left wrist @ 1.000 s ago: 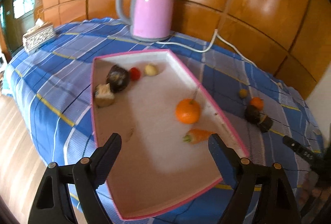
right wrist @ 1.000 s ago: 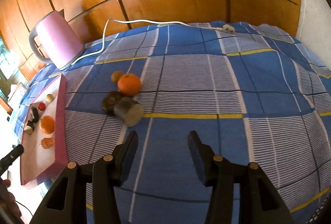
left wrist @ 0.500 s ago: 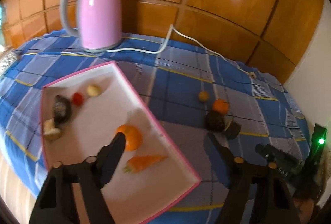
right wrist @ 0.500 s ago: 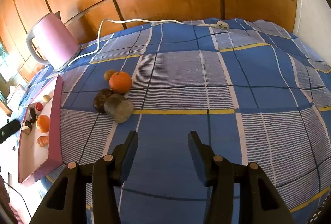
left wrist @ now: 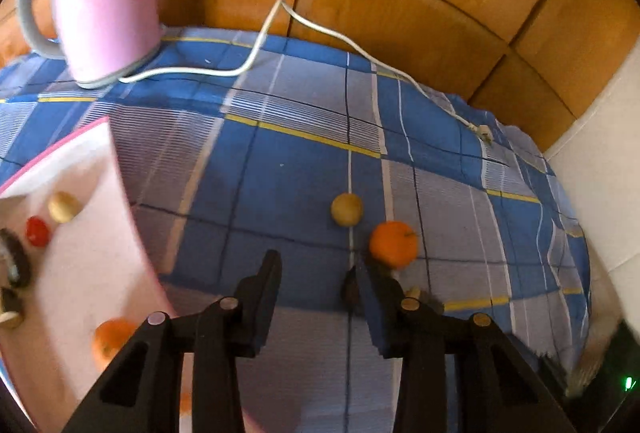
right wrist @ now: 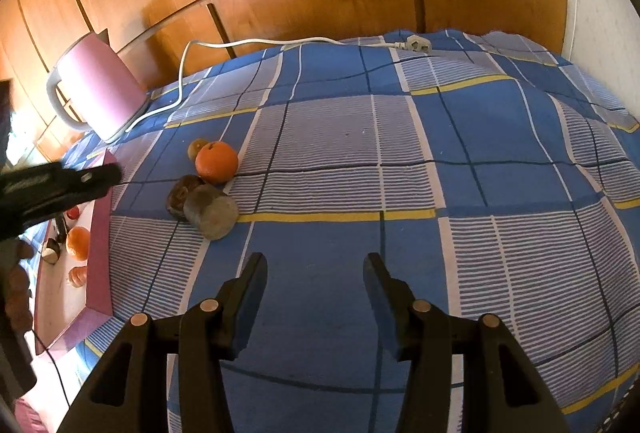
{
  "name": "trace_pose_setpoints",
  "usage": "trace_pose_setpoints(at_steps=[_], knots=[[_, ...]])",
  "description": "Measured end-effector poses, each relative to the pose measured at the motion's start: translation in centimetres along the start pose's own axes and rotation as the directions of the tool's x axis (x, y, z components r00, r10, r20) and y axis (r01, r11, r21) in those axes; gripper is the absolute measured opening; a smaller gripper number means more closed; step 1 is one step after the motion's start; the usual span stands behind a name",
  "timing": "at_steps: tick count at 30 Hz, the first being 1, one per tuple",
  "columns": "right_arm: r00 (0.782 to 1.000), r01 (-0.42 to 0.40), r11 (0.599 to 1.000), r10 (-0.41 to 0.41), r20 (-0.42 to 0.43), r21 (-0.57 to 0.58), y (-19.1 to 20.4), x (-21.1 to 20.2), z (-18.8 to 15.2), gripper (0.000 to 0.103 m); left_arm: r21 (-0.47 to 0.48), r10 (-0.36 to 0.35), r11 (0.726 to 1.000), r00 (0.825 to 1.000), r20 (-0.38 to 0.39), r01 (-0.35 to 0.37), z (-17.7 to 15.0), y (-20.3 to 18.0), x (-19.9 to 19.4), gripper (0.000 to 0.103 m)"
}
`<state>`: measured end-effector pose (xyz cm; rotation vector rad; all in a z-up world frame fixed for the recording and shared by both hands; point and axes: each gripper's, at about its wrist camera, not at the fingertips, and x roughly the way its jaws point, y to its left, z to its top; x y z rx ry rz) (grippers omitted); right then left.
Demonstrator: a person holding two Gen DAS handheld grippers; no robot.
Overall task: Organize fruits
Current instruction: 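Reach the left gripper to the small yellow fruit and grasp it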
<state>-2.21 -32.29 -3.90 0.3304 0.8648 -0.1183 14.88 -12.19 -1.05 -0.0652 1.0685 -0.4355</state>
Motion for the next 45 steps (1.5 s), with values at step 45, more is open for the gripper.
trace_pose_setpoints(at_steps=[45], knots=[[0.986,-0.165,0.933,0.151,-0.069,-0.319,5.8,2.3,2.4,0.062,-0.053,-0.139,0.988,0.988,0.061,0.142,-5.3,2.6,-5.1,0.025]])
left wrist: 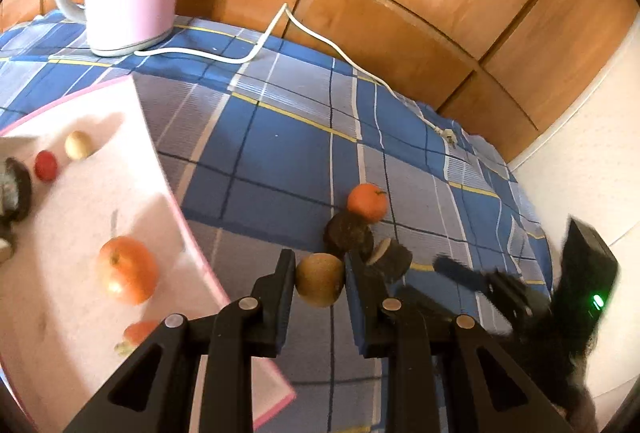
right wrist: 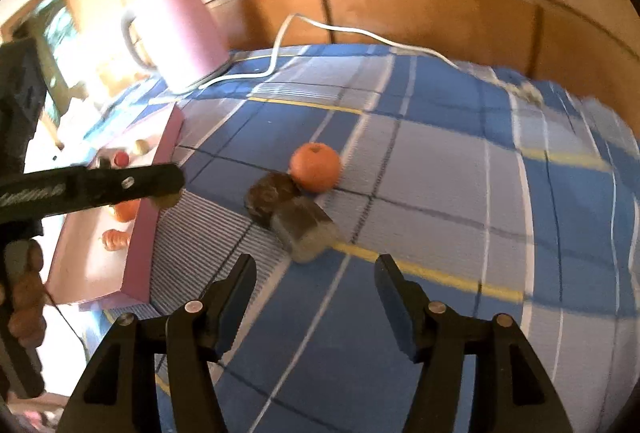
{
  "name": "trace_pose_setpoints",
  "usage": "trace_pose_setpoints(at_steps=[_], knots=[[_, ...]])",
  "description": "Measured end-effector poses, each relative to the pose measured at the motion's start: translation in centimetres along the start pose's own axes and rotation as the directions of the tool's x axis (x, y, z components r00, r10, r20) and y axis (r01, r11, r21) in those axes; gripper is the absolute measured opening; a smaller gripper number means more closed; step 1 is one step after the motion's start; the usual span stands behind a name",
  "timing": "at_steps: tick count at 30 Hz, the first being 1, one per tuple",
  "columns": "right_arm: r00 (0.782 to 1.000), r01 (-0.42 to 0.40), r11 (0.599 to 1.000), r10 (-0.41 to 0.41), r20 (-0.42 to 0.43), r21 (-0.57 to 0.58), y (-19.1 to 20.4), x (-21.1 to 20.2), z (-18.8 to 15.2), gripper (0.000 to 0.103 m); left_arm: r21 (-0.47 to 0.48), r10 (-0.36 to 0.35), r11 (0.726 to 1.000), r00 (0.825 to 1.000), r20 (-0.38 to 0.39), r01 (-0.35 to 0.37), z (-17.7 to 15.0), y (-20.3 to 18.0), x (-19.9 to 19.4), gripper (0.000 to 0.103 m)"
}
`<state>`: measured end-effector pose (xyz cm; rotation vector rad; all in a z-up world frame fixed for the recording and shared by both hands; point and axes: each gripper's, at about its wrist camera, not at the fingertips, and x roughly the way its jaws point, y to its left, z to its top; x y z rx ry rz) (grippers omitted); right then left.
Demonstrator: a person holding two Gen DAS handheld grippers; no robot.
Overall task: Organize fruits
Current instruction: 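Reach the left gripper to the small yellow fruit and grasp it, then carry the yellow fruit to the tray with left gripper while right grasps dark root piece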
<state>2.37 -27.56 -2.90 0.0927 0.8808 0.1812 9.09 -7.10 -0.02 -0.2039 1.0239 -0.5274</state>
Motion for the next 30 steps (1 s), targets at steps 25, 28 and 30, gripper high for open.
trace_pose_setpoints(at_steps=[25,28,30], knots=[[0.998,0.036,0.999,-0.036,-0.055,-0.013,-0.3,0.6,-0.7,0.041,-0.319,0.152,0.942,0.980,0.129,-0.104,-2.9,14.3,-9.7,0.025],[0.998,0.030,0.998,-0.028,-0.048,0.049,-1.0,0.1,-1.4,0.041,-0.342,0.160,0.934,0.977,0.140,-0.104,-2.8,15.4,-10.0,0.025],[0.999,0.028,0.996,-0.024,-0.047,0.088,-1.4,-0.2,-1.9,0.041,-0.349,0.154,0.932,0.977,0.145,-0.095,-2.4,15.6,-9.7,0.025]])
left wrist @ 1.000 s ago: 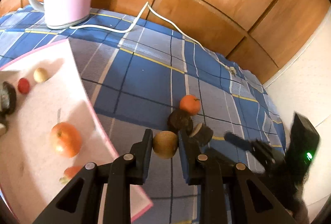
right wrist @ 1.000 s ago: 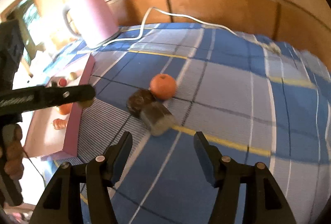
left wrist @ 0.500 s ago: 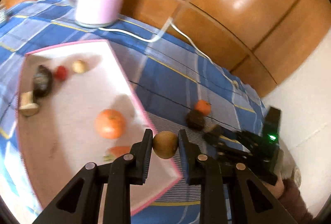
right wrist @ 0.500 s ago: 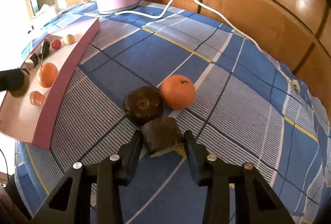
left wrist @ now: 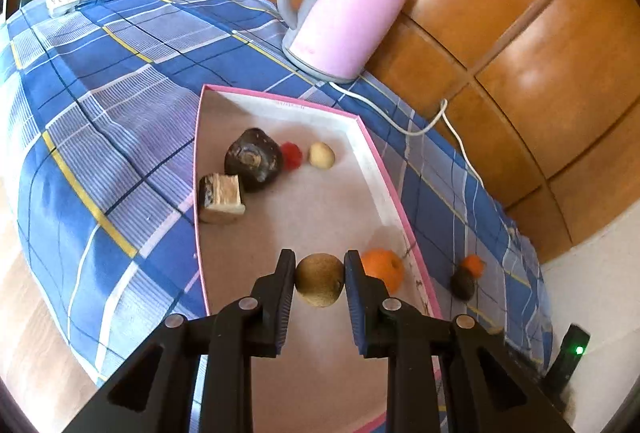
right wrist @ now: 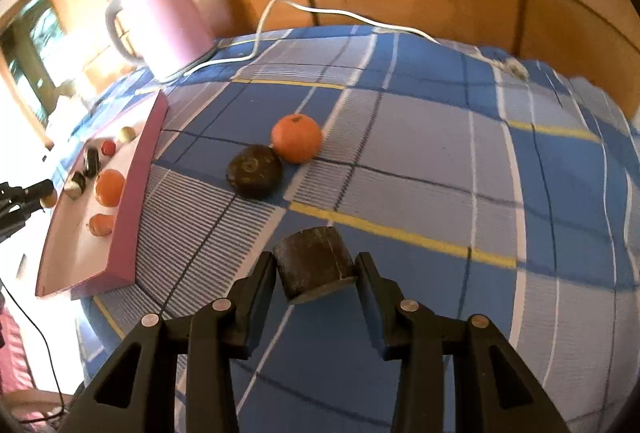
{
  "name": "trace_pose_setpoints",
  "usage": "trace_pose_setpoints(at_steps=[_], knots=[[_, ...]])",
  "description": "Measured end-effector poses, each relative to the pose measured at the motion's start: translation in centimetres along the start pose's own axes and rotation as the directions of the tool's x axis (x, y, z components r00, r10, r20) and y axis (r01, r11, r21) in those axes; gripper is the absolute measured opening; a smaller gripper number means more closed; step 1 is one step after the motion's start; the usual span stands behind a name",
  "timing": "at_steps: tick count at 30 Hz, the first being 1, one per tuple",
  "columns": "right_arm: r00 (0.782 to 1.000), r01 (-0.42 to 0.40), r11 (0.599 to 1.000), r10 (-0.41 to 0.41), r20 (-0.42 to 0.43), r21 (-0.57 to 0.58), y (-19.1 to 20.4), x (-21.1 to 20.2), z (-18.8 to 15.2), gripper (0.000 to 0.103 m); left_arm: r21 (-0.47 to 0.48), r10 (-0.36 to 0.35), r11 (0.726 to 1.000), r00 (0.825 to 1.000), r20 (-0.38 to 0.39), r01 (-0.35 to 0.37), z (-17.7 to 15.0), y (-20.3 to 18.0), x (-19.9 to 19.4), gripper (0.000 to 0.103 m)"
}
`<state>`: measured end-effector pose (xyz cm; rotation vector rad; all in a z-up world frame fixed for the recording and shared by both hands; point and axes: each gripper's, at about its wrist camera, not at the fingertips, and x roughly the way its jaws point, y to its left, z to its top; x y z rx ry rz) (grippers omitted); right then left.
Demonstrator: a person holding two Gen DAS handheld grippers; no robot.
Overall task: Organize fruits
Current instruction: 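Carry the yellow fruit to the tray with left gripper while right grasps dark root piece, then carry the dark cut root piece into the tray with the right gripper and release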
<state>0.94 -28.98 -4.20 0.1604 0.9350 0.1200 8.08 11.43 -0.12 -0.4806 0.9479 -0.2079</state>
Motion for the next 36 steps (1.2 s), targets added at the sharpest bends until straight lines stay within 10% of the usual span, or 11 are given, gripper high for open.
trace_pose_setpoints(at_steps=[23,36], knots=[[1.000,0.023,1.000,-0.023,0.004,0.015,0.3,-0.3,-1.1,0.041,0.115,0.094,0.989,0.995,0.032,-0.097,5.0,-4.2,6.9,0.025],[1.000,0.027,0.999,-0.027,0.003,0.041,0.0,-0.1,-1.4,0.041,0.076,0.176,0.981,0.983,0.058,-0.180,1.5,-3.2,4.1,0.049]])
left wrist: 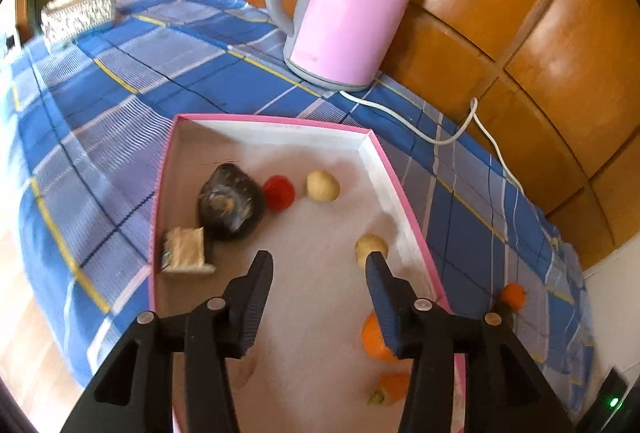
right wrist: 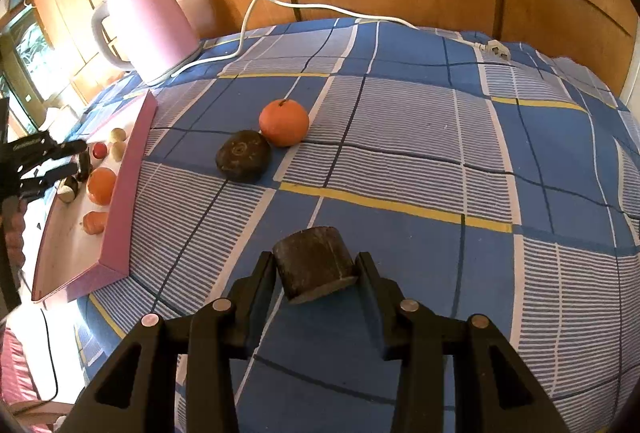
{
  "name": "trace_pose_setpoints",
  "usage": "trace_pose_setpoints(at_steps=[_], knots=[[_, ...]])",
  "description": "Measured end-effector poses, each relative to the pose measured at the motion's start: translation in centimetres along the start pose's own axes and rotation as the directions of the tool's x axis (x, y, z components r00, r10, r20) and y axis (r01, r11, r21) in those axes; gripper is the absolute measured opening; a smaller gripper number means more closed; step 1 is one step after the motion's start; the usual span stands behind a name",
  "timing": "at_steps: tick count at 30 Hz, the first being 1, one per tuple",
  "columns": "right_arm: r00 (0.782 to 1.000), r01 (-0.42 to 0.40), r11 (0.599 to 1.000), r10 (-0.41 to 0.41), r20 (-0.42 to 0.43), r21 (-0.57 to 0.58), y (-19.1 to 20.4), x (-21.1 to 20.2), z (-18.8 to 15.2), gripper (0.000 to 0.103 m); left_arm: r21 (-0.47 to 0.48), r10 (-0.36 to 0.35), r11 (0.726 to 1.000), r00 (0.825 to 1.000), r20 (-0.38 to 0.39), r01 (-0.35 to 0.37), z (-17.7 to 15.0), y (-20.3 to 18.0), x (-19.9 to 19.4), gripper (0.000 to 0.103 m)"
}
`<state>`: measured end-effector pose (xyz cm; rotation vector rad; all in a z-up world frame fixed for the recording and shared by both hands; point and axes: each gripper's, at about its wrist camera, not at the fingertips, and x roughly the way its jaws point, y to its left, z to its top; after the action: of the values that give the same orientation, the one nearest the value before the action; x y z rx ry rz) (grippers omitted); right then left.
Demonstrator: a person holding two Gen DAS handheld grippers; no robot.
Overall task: Organize fruits
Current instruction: 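Carry the dark cut root piece into the tray with the right gripper and release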
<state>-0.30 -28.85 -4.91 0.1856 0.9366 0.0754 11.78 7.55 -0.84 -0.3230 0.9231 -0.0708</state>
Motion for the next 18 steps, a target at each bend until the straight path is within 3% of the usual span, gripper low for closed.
trace_pose_setpoints(at_steps=[6,18], knots=[[1.000,-0.007,0.999,0.007,0.006,0.031,-0.4,-0.1,-0.1,0.041,0.058,0.034,0.998,0.999,0.039,-0.036,-2.0,-0.6,-2.1,0.056],[1.000,0.007,0.998,-0.008,0.014,0.062,-0.8,-0.2,-0.2,0.041,0.111,0.054,0.992,0.998,0.039,-0.058,-4.8,-1.1,-3.7,0.058]])
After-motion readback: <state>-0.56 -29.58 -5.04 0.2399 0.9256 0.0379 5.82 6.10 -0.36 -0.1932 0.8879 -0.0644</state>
